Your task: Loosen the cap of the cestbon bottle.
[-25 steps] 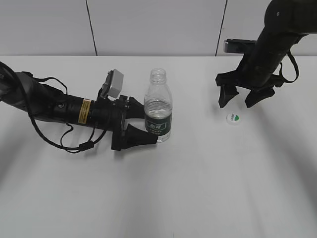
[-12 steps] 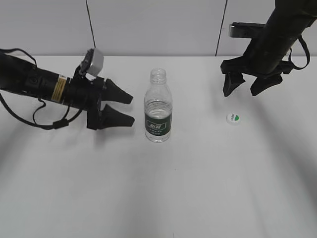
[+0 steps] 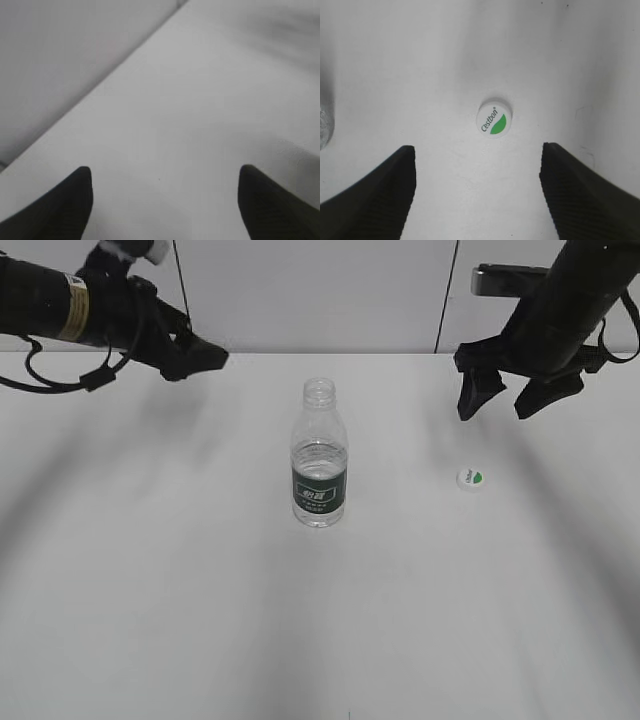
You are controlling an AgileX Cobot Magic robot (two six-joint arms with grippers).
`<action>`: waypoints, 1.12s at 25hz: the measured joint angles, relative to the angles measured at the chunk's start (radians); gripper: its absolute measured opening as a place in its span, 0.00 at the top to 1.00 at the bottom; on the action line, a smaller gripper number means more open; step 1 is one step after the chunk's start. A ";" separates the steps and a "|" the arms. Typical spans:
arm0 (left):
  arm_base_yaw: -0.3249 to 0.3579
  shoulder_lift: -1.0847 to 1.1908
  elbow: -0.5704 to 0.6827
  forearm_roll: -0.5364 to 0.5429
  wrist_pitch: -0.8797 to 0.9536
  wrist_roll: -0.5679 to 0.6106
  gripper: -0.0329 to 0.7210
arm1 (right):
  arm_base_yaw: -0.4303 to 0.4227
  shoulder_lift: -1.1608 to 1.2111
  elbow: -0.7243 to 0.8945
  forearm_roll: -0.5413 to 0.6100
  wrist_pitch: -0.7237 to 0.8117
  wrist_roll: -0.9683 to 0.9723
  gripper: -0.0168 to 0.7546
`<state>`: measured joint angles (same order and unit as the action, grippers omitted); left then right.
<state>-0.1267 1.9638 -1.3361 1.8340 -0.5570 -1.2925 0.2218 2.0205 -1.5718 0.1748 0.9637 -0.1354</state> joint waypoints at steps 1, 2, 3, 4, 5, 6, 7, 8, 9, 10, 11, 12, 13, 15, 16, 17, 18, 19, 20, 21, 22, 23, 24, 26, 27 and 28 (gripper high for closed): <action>0.000 -0.011 0.000 0.000 0.036 -0.033 0.25 | 0.000 -0.008 0.000 -0.001 0.000 -0.001 0.21; 0.000 -0.022 0.000 0.000 0.084 -0.064 0.25 | 0.000 -0.014 0.000 -0.005 0.002 -0.001 0.21; 0.000 -0.030 0.000 0.000 0.130 -0.090 0.25 | 0.000 -0.021 0.000 -0.005 0.003 -0.001 0.21; 0.000 -0.034 0.000 0.000 0.182 -0.111 0.25 | 0.000 -0.028 0.000 -0.006 0.005 -0.001 0.21; 0.000 -0.039 0.000 0.000 0.249 -0.125 0.25 | 0.000 -0.036 0.000 -0.008 0.006 -0.001 0.21; 0.000 -0.041 0.000 0.000 0.318 -0.134 0.25 | 0.000 -0.046 0.000 -0.011 0.008 -0.001 0.21; 0.000 -0.043 0.000 0.000 0.391 -0.136 0.25 | 0.000 -0.053 0.000 -0.016 0.009 -0.001 0.21; 0.000 -0.043 0.000 0.000 0.455 -0.136 0.25 | 0.000 -0.063 0.000 -0.022 0.012 -0.001 0.21; 0.000 -0.043 0.000 -0.001 0.537 -0.130 0.26 | 0.000 -0.073 0.000 -0.027 0.013 -0.001 0.21; 0.000 -0.043 0.000 -0.008 0.619 -0.112 0.26 | 0.000 -0.081 0.000 -0.030 0.017 -0.001 0.21; 0.000 -0.043 0.000 -0.008 0.698 -0.090 0.26 | 0.000 -0.091 0.000 -0.033 0.019 -0.001 0.21; 0.004 -0.043 0.000 -0.008 0.757 -0.055 0.26 | 0.000 -0.099 0.000 -0.034 0.024 -0.001 0.21; 0.010 -0.043 0.000 -0.010 0.819 -0.012 0.26 | 0.000 -0.105 0.000 -0.034 0.030 -0.001 0.21; 0.023 -0.043 0.000 -0.074 0.912 0.077 0.26 | 0.000 -0.115 0.000 -0.034 0.040 -0.002 0.21; 0.032 -0.043 0.000 -0.146 0.951 0.129 0.26 | 0.000 -0.119 0.000 -0.034 0.042 -0.002 0.21; 0.042 -0.043 0.000 -0.245 0.981 0.194 0.26 | 0.000 -0.120 0.000 -0.034 0.043 -0.002 0.21; 0.052 -0.043 0.000 -0.342 1.004 0.265 0.26 | 0.000 -0.120 0.000 -0.034 0.045 -0.002 0.21; 0.064 -0.043 0.000 -0.470 1.024 0.362 0.26 | 0.000 -0.120 0.000 -0.034 0.047 -0.002 0.21; 0.076 -0.043 0.000 -0.600 1.055 0.466 0.26 | 0.000 -0.120 0.000 -0.034 0.048 -0.002 0.21; 0.087 -0.043 0.000 -0.726 1.080 0.554 0.26 | 0.000 -0.120 0.000 -0.034 0.049 -0.002 0.21; 0.093 -0.043 0.000 -0.822 1.102 0.654 0.26 | 0.000 -0.120 0.000 -0.034 0.051 -0.002 0.21; 0.097 -0.043 0.000 -0.926 1.131 0.747 0.26 | 0.000 -0.120 0.000 -0.035 0.056 -0.002 0.21; 0.098 -0.043 0.000 -1.022 1.160 0.835 0.26 | 0.000 -0.120 0.000 -0.037 0.057 -0.002 0.21; 0.098 -0.043 0.000 -1.197 1.207 0.997 0.26 | 0.000 -0.122 0.000 -0.048 0.067 -0.002 0.21; 0.098 -0.043 0.000 -1.298 1.231 1.094 0.26 | -0.001 -0.124 0.000 -0.054 0.077 -0.002 0.21; 0.098 -0.043 0.000 -1.402 1.257 1.178 0.26 | -0.001 -0.128 0.000 -0.061 0.086 -0.002 0.21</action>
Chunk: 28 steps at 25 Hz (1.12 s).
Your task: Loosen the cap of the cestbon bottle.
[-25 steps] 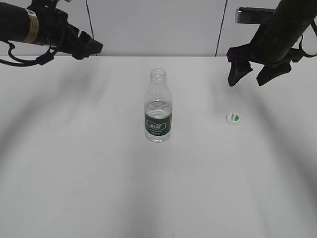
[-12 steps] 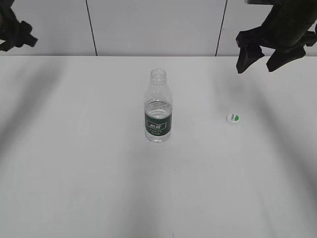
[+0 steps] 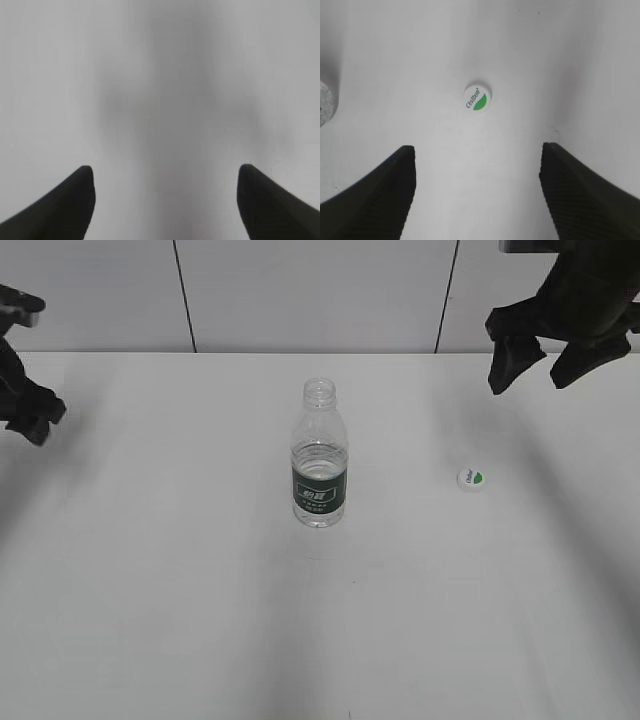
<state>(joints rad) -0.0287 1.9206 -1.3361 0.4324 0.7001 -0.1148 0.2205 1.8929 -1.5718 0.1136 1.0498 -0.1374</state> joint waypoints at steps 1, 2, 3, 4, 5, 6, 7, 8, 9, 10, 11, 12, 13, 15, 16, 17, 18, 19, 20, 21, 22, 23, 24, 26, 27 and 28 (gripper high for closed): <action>0.000 0.000 0.000 -0.081 0.024 0.093 0.26 | -0.002 -0.005 0.000 -0.014 0.010 -0.001 0.21; 0.000 0.000 0.000 -0.167 0.056 0.167 0.26 | -0.003 -0.010 0.000 -0.031 0.018 -0.002 0.21; 0.000 0.000 0.000 -0.234 0.087 0.216 0.26 | -0.010 -0.015 0.000 -0.042 0.023 -0.003 0.21; 0.000 0.000 0.000 -0.283 0.119 0.242 0.26 | -0.020 -0.021 0.000 -0.050 0.031 -0.003 0.21; 0.000 0.000 0.000 -0.309 0.144 0.260 0.26 | -0.032 -0.027 0.000 -0.055 0.041 -0.003 0.21; 0.000 0.000 0.000 -0.328 0.173 0.273 0.26 | -0.051 -0.031 0.000 -0.055 0.052 -0.004 0.21; 0.000 -0.001 0.000 -0.338 0.201 0.279 0.26 | -0.072 -0.037 0.000 -0.057 0.062 -0.004 0.21; 0.000 -0.001 0.000 -0.342 0.227 0.283 0.26 | -0.094 -0.040 0.000 -0.059 0.077 -0.004 0.21; 0.000 -0.001 0.000 -0.346 0.246 0.285 0.26 | -0.113 -0.044 0.000 -0.061 0.096 -0.004 0.21; 0.002 -0.001 0.000 -0.349 0.269 0.286 0.26 | -0.135 -0.046 0.000 -0.062 0.110 -0.004 0.21; 0.005 -0.001 0.000 -0.353 0.293 0.287 0.26 | -0.155 -0.050 0.000 -0.064 0.124 -0.004 0.21; 0.006 -0.001 0.000 -0.361 0.316 0.287 0.26 | -0.170 -0.056 0.000 -0.066 0.139 -0.004 0.21; 0.008 -0.001 0.000 -0.365 0.343 0.288 0.26 | -0.186 -0.062 0.000 -0.067 0.150 -0.004 0.21; 0.011 -0.001 0.000 -0.369 0.382 0.288 0.26 | -0.210 -0.084 0.001 -0.068 0.156 -0.005 0.21; 0.011 -0.002 0.000 -0.373 0.403 0.288 0.26 | -0.215 -0.097 0.001 -0.070 0.156 -0.007 0.21; 0.011 -0.005 0.000 -0.384 0.429 0.288 0.26 | -0.218 -0.109 0.001 -0.071 0.157 -0.008 0.21; 0.011 -0.009 0.000 -0.399 0.456 0.288 0.26 | -0.219 -0.125 0.004 -0.071 0.157 -0.008 0.21; 0.011 -0.011 0.000 -0.415 0.477 0.288 0.26 | -0.219 -0.141 0.010 -0.070 0.157 -0.009 0.21; 0.011 -0.015 0.000 -0.432 0.493 0.288 0.26 | -0.219 -0.156 0.021 -0.068 0.157 -0.011 0.21; 0.011 -0.023 0.000 -0.449 0.501 0.288 0.26 | -0.219 -0.176 0.035 -0.061 0.157 -0.011 0.21; 0.011 -0.035 0.004 -0.466 0.502 0.288 0.26 | -0.219 -0.197 0.058 -0.056 0.157 -0.011 0.21; 0.011 -0.051 0.010 -0.482 0.503 0.288 0.26 | -0.219 -0.220 0.087 -0.054 0.157 -0.011 0.21; 0.011 -0.073 0.019 -0.496 0.505 0.288 0.26 | -0.219 -0.240 0.116 -0.052 0.157 -0.011 0.21; 0.011 -0.124 0.040 -0.508 0.505 0.288 0.26 | -0.219 -0.293 0.196 -0.053 0.157 -0.011 0.21; 0.011 -0.155 0.055 -0.512 0.505 0.288 0.26 | -0.219 -0.319 0.241 -0.055 0.157 -0.011 0.21; 0.011 -0.189 0.069 -0.513 0.506 0.288 0.26 | -0.219 -0.352 0.278 -0.055 0.157 -0.011 0.21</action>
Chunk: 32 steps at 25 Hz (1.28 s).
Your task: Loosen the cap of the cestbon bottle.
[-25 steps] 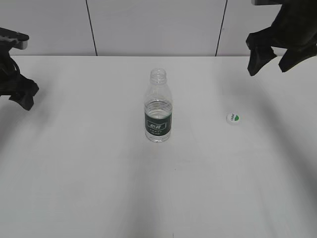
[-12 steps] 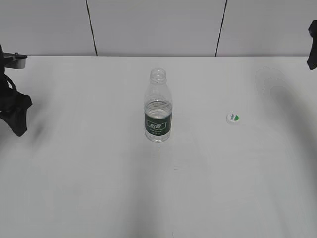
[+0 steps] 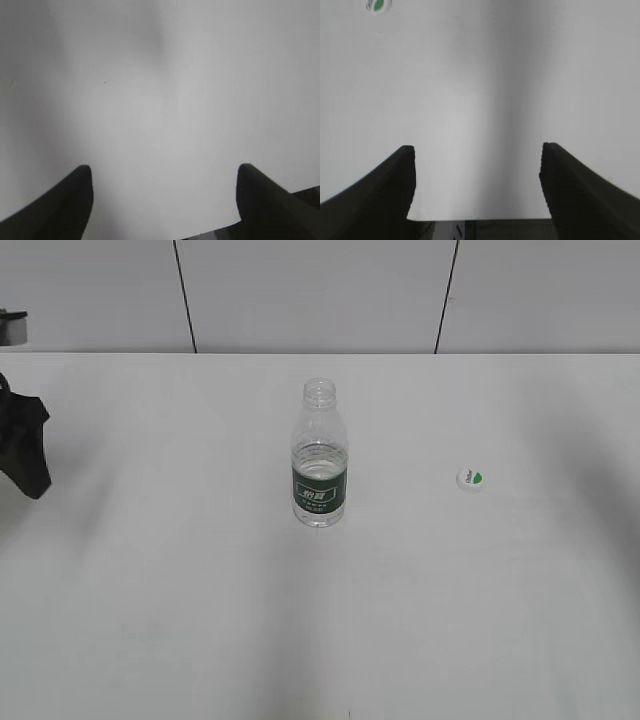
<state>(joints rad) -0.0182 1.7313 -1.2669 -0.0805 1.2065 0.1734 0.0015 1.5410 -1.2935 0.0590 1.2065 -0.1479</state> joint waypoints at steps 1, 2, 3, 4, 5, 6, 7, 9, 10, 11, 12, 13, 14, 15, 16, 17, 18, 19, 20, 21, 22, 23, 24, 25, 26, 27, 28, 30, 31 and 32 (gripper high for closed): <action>0.000 -0.034 0.018 -0.001 0.000 0.000 0.26 | 0.000 -0.035 0.045 0.000 0.001 0.000 0.21; 0.000 -0.064 0.039 -0.002 0.011 0.000 0.26 | 0.000 -0.074 0.088 -0.001 0.002 0.000 0.21; 0.000 -0.101 0.062 -0.002 0.011 0.000 0.26 | 0.000 -0.107 0.123 -0.001 0.002 0.000 0.21; 0.000 -0.138 0.082 -0.002 0.004 0.000 0.26 | 0.000 -0.149 0.162 -0.001 -0.004 0.000 0.21; 0.000 -0.169 0.108 -0.002 -0.006 0.000 0.26 | 0.000 -0.190 0.197 -0.001 -0.014 0.000 0.21; 0.000 -0.205 0.133 -0.002 -0.019 0.000 0.26 | 0.000 -0.225 0.229 -0.001 -0.029 0.000 0.21; 0.000 -0.241 0.155 -0.005 -0.036 0.000 0.26 | 0.000 -0.265 0.252 -0.002 -0.039 0.000 0.21; 0.000 -0.300 0.206 -0.007 -0.052 0.000 0.26 | 0.000 -0.335 0.297 -0.002 -0.063 0.000 0.21; 0.000 -0.338 0.231 -0.007 -0.061 0.000 0.26 | 0.000 -0.371 0.313 -0.002 -0.071 0.000 0.21; 0.000 -0.365 0.254 -0.009 -0.070 0.000 0.26 | 0.000 -0.406 0.329 -0.002 -0.083 0.000 0.21; 0.000 -0.396 0.280 -0.009 -0.076 0.000 0.26 | 0.000 -0.439 0.343 -0.002 -0.094 0.000 0.21; 0.000 -0.422 0.306 -0.010 -0.081 0.000 0.26 | 0.000 -0.465 0.354 -0.002 -0.106 0.000 0.21; 0.000 -0.453 0.332 -0.010 -0.089 0.000 0.26 | 0.000 -0.492 0.362 -0.002 -0.108 0.000 0.21; 0.000 -0.483 0.354 -0.010 -0.096 0.000 0.26 | 0.000 -0.517 0.369 -0.002 -0.109 0.000 0.21; 0.000 -0.508 0.379 -0.010 -0.102 0.000 0.26 | 0.000 -0.537 0.375 -0.002 -0.108 0.000 0.21; 0.000 -0.537 0.404 -0.010 -0.110 0.000 0.26 | 0.000 -0.558 0.380 -0.002 -0.107 0.000 0.21; 0.000 -0.566 0.425 -0.011 -0.122 0.000 0.26 | 0.000 -0.578 0.388 -0.002 -0.106 0.001 0.21; 0.000 -0.594 0.449 -0.013 -0.131 0.000 0.26 | 0.000 -0.599 0.397 -0.002 -0.106 0.002 0.21; 0.000 -0.618 0.472 -0.016 -0.140 0.000 0.26 | 0.000 -0.615 0.409 -0.002 -0.106 0.002 0.21; 0.000 -0.646 0.496 -0.020 -0.148 0.000 0.26 | 0.000 -0.635 0.421 -0.002 -0.106 0.002 0.21; 0.000 -0.673 0.515 -0.027 -0.155 0.000 0.26 | 0.000 -0.655 0.437 -0.002 -0.106 0.003 0.21; 0.000 -0.695 0.538 -0.031 -0.158 0.000 0.26 | 0.000 -0.671 0.455 -0.002 -0.107 0.003 0.21; 0.000 -0.722 0.560 -0.038 -0.162 0.000 0.26 | 0.000 -0.689 0.470 -0.002 -0.107 0.003 0.21; 0.000 -0.750 0.580 -0.043 -0.167 0.000 0.26 | 0.000 -0.709 0.490 -0.002 -0.108 0.003 0.21; 0.000 -0.778 0.605 -0.045 -0.172 0.000 0.26 | 0.000 -0.741 0.511 -0.002 -0.110 0.003 0.21; 0.000 -0.801 0.629 -0.046 -0.173 0.000 0.26 | 0.000 -0.765 0.531 -0.002 -0.108 0.004 0.21; 0.000 -0.828 0.651 -0.047 -0.178 0.000 0.26 | 0.000 -0.782 0.546 -0.002 -0.108 0.004 0.21; 0.000 -0.879 0.686 -0.049 -0.178 0.000 0.26 | 0.000 -0.808 0.586 -0.002 -0.108 0.004 0.21; 0.000 -0.914 0.699 -0.049 -0.176 0.000 0.26 | 0.000 -0.822 0.603 -0.002 -0.108 0.006 0.21; 0.000 -0.963 0.705 -0.049 -0.170 0.000 0.26 | 0.000 -0.838 0.624 -0.001 -0.108 0.010 0.21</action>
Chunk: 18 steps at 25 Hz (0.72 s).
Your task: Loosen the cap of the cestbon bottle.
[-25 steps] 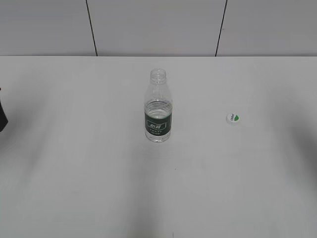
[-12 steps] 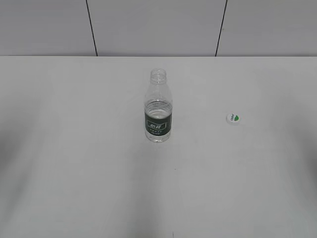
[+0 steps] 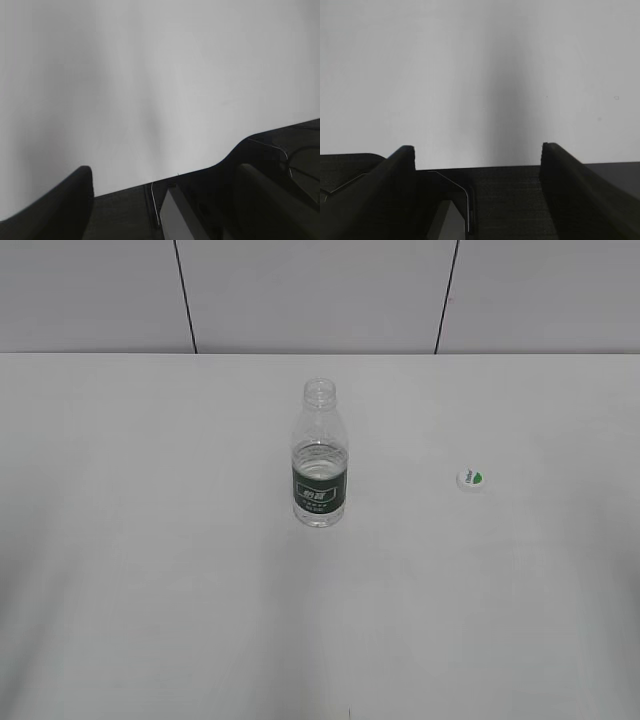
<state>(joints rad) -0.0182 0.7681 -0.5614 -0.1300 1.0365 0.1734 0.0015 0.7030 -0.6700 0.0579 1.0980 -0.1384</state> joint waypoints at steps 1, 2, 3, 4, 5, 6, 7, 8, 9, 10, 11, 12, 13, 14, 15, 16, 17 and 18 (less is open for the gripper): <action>0.000 -0.026 0.002 0.000 0.007 0.000 0.26 | 0.000 -0.015 0.019 0.000 0.002 0.008 0.21; 0.000 -0.043 0.002 -0.001 0.014 0.000 0.26 | 0.000 -0.028 0.038 0.000 0.002 0.019 0.21; 0.000 -0.064 0.002 -0.001 0.017 0.000 0.26 | 0.000 -0.044 0.053 0.000 0.003 0.026 0.21; 0.000 -0.088 0.003 -0.001 0.017 0.000 0.26 | 0.000 -0.061 0.072 0.000 0.003 0.033 0.21; 0.000 -0.112 0.005 -0.001 0.018 0.000 0.26 | 0.000 -0.077 0.093 0.000 0.003 0.036 0.21; 0.000 -0.132 0.010 -0.001 0.018 0.000 0.26 | 0.000 -0.097 0.110 0.000 0.004 0.038 0.21; 0.000 -0.158 0.014 -0.001 0.017 0.000 0.26 | 0.000 -0.119 0.130 0.000 0.004 0.041 0.21; 0.000 -0.184 0.015 -0.001 0.017 0.000 0.26 | 0.000 -0.139 0.147 0.000 0.004 0.045 0.21; 0.000 -0.207 0.016 -0.001 0.018 0.000 0.27 | 0.000 -0.162 0.157 0.000 0.005 0.049 0.21; 0.000 -0.237 0.016 -0.001 0.018 0.000 0.27 | 0.000 -0.187 0.159 0.000 0.005 0.051 0.21; 0.000 -0.269 0.017 -0.001 0.018 0.000 0.27 | 0.000 -0.211 0.159 0.000 0.005 0.051 0.21; 0.000 -0.302 0.017 -0.001 0.018 0.000 0.27 | 0.000 -0.232 0.159 0.000 0.004 0.053 0.21; 0.000 -0.331 0.017 -0.001 0.018 0.000 0.27 | 0.000 -0.255 0.159 0.000 0.004 0.054 0.21; 0.000 -0.368 0.017 -0.001 0.018 0.000 0.27 | 0.000 -0.279 0.159 0.000 0.003 0.054 0.21; 0.000 -0.407 0.018 -0.001 0.018 0.000 0.27 | 0.000 -0.300 0.159 0.000 0.002 0.055 0.21; 0.000 -0.440 0.019 -0.001 0.018 0.000 0.27 | 0.000 -0.326 0.159 0.000 0.001 0.056 0.21; 0.000 -0.480 0.019 -0.001 0.018 0.000 0.27 | 0.000 -0.351 0.161 0.000 0.001 0.057 0.21; 0.000 -0.521 0.019 -0.001 0.018 0.000 0.27 | 0.000 -0.378 0.162 0.000 -0.001 0.057 0.21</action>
<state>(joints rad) -0.0182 0.2467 -0.5424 -0.1310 1.0543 0.1734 0.0015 0.3251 -0.5083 0.0579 1.0974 -0.0810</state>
